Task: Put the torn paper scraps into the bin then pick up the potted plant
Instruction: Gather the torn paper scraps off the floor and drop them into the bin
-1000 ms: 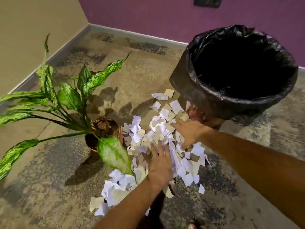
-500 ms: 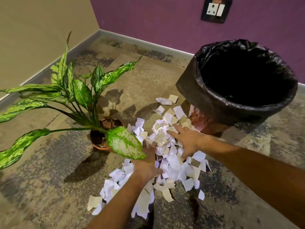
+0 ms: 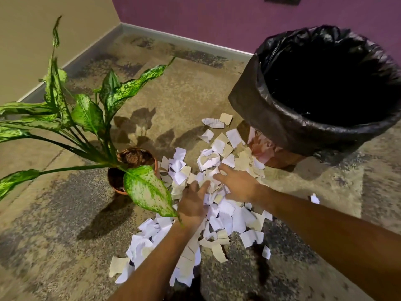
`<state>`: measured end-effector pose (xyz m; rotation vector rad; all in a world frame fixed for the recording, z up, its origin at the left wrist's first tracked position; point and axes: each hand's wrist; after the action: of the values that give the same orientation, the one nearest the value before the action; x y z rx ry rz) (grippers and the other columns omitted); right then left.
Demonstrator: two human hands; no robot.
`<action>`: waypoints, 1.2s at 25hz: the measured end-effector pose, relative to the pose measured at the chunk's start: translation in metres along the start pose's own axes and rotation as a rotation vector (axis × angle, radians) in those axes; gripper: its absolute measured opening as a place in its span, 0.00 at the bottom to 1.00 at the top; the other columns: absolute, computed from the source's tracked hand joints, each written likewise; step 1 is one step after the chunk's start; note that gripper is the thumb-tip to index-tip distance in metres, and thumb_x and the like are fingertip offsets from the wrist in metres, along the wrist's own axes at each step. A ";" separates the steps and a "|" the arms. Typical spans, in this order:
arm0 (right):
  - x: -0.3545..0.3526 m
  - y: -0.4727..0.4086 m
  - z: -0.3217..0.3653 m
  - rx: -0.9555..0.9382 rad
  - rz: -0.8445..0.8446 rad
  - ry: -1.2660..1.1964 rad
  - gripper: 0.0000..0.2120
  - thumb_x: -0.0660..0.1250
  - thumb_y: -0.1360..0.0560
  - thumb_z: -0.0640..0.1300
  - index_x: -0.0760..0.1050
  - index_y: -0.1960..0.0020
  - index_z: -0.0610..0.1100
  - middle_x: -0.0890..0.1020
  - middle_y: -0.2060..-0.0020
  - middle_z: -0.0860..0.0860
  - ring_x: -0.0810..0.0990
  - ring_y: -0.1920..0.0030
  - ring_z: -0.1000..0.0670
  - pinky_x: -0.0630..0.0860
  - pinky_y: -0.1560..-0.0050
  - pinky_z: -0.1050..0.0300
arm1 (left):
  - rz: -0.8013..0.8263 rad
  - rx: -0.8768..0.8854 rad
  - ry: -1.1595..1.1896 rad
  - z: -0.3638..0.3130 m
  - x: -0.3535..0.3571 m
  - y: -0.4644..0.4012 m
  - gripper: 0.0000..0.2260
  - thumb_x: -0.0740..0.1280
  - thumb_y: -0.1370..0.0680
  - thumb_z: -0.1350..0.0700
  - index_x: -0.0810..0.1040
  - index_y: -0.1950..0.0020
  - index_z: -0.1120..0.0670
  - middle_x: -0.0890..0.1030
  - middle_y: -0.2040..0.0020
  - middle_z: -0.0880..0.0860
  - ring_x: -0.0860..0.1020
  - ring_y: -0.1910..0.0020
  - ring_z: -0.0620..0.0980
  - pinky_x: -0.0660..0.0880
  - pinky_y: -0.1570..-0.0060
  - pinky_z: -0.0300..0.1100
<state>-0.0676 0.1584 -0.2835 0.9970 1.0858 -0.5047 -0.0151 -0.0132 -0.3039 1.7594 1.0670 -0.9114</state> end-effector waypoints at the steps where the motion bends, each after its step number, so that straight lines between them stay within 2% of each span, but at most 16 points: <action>1: -0.003 0.003 0.001 -0.005 -0.032 -0.003 0.24 0.67 0.26 0.45 0.66 0.31 0.48 0.62 0.29 0.45 0.77 0.42 0.42 0.72 0.55 0.55 | -0.002 -0.029 -0.053 0.003 0.003 -0.002 0.27 0.65 0.22 0.54 0.59 0.25 0.47 0.65 0.29 0.54 0.69 0.34 0.52 0.71 0.39 0.43; 4: -0.008 0.007 0.003 -0.043 -0.099 0.013 0.12 0.63 0.24 0.38 0.76 0.41 0.43 0.70 0.34 0.46 0.76 0.42 0.43 0.73 0.52 0.55 | -0.053 -0.108 0.105 -0.005 -0.005 -0.001 0.22 0.64 0.22 0.58 0.67 0.28 0.48 0.71 0.32 0.54 0.73 0.37 0.54 0.72 0.41 0.43; 7: -0.009 0.005 -0.003 -0.045 -0.118 0.038 0.11 0.62 0.27 0.34 0.80 0.49 0.42 0.76 0.42 0.46 0.79 0.52 0.42 0.73 0.59 0.56 | -0.126 -0.155 0.226 -0.012 -0.010 0.002 0.17 0.63 0.22 0.62 0.75 0.34 0.53 0.77 0.37 0.57 0.76 0.40 0.56 0.73 0.42 0.43; 11: -0.027 0.016 0.001 -0.051 -0.150 0.088 0.10 0.63 0.27 0.34 0.80 0.50 0.41 0.77 0.51 0.44 0.79 0.56 0.42 0.73 0.61 0.54 | -0.239 -0.279 0.442 -0.026 -0.020 0.013 0.12 0.67 0.24 0.61 0.81 0.41 0.56 0.82 0.42 0.55 0.80 0.46 0.53 0.75 0.46 0.39; 14: -0.047 0.035 0.007 -0.071 -0.220 0.093 0.09 0.64 0.27 0.34 0.80 0.50 0.41 0.77 0.53 0.44 0.79 0.59 0.43 0.72 0.63 0.54 | -0.311 -0.318 0.561 -0.045 -0.031 0.025 0.11 0.67 0.24 0.63 0.81 0.43 0.59 0.82 0.44 0.55 0.80 0.49 0.49 0.70 0.52 0.29; 16: -0.066 0.052 0.008 -0.078 -0.280 0.084 0.07 0.66 0.28 0.34 0.80 0.52 0.40 0.77 0.54 0.44 0.79 0.61 0.42 0.71 0.65 0.53 | -0.370 -0.298 0.605 -0.060 -0.041 0.033 0.10 0.67 0.24 0.63 0.82 0.45 0.58 0.83 0.45 0.54 0.79 0.49 0.46 0.66 0.54 0.23; 19: -0.105 0.082 0.003 -0.058 -0.443 0.066 0.04 0.68 0.29 0.35 0.80 0.56 0.40 0.77 0.56 0.44 0.79 0.63 0.41 0.76 0.67 0.50 | -0.453 -0.231 0.670 -0.091 -0.063 0.038 0.09 0.69 0.26 0.62 0.84 0.48 0.56 0.84 0.48 0.52 0.80 0.47 0.49 0.71 0.50 0.33; 23: -0.166 0.126 -0.012 0.064 -0.758 -0.007 0.03 0.68 0.28 0.39 0.81 0.57 0.41 0.80 0.55 0.47 0.80 0.60 0.44 0.77 0.64 0.50 | -0.609 -0.093 0.904 -0.141 -0.107 0.037 0.07 0.70 0.27 0.62 0.84 0.50 0.55 0.84 0.53 0.49 0.82 0.53 0.45 0.78 0.49 0.43; 26: -0.208 0.150 -0.033 0.207 -0.977 -0.120 0.04 0.69 0.28 0.40 0.83 0.57 0.42 0.81 0.57 0.49 0.79 0.58 0.49 0.76 0.57 0.55 | -0.708 -0.018 0.989 -0.167 -0.135 0.030 0.07 0.71 0.28 0.62 0.85 0.52 0.54 0.84 0.54 0.48 0.80 0.54 0.40 0.76 0.50 0.34; 28: -0.224 0.156 -0.057 0.316 -1.054 -0.209 0.05 0.69 0.27 0.41 0.83 0.56 0.43 0.82 0.57 0.51 0.77 0.58 0.52 0.72 0.54 0.60 | -0.746 0.022 0.971 -0.178 -0.150 0.021 0.07 0.71 0.28 0.62 0.85 0.52 0.54 0.84 0.55 0.47 0.81 0.54 0.40 0.76 0.50 0.34; 30: -0.230 0.154 -0.080 0.434 -1.057 -0.262 0.07 0.67 0.27 0.40 0.84 0.56 0.44 0.83 0.56 0.50 0.78 0.58 0.52 0.69 0.54 0.64 | -0.773 0.072 0.925 -0.183 -0.164 0.011 0.07 0.70 0.27 0.62 0.84 0.52 0.53 0.84 0.55 0.47 0.81 0.55 0.41 0.77 0.51 0.36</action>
<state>-0.0847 0.2763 -0.0214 0.6135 1.2320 -1.7329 -0.0381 0.1055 -0.0896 1.8666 2.4426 -0.5147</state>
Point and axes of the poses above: each hand's wrist, its own y-axis away from the middle knuckle, its own x-axis out of the palm, z = x × y
